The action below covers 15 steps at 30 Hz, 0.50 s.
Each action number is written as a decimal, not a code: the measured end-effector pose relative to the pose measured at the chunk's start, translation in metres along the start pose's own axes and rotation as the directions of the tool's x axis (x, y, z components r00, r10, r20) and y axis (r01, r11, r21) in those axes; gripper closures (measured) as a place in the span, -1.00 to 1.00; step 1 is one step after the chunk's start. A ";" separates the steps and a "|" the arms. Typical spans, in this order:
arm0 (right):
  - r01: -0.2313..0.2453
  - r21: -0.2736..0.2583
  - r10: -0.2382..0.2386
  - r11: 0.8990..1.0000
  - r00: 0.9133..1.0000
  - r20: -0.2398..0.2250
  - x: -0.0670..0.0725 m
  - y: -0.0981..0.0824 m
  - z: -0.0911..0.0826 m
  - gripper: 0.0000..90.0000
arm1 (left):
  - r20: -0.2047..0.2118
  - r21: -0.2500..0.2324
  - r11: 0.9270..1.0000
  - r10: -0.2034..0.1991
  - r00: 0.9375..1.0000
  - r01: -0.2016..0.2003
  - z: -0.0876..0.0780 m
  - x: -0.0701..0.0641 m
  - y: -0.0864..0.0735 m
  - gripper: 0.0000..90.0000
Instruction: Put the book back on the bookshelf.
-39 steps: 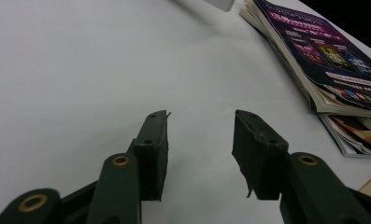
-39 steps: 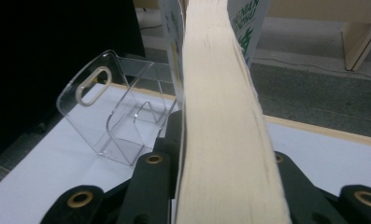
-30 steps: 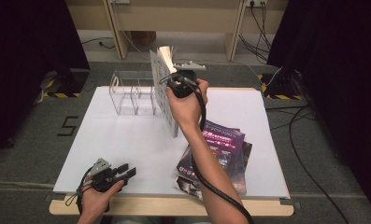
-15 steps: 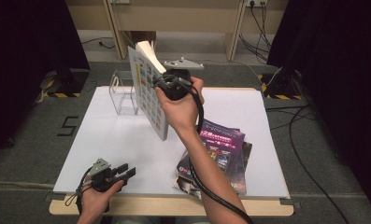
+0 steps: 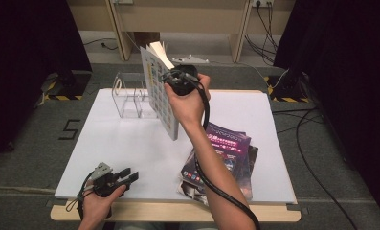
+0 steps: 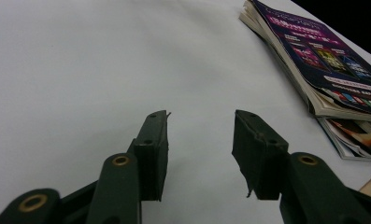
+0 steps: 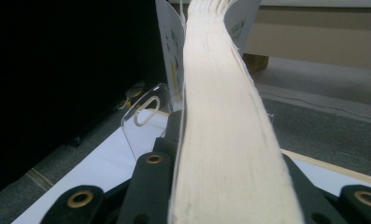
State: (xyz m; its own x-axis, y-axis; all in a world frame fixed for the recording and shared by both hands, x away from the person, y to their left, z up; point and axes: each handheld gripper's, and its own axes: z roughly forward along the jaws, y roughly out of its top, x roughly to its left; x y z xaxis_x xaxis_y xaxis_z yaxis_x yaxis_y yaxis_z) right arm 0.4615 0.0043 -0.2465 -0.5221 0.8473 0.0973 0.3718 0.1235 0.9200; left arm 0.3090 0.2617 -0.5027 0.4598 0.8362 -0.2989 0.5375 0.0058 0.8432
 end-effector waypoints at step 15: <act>-0.013 0.016 0.013 1.000 0.998 0.055 -0.022 -0.009 0.002 0.66 | -0.001 0.000 1.000 0.002 1.000 -0.002 0.001 -0.001 0.000 0.22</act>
State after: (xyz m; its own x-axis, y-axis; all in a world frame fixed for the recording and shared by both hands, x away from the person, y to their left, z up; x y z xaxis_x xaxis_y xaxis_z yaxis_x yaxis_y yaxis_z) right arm 0.4710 -0.0150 -0.2576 -0.4741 0.8761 0.0876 0.3908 0.1203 0.9126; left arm 0.3089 0.2607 -0.5028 0.4605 0.8367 -0.2965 0.5366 0.0037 0.8439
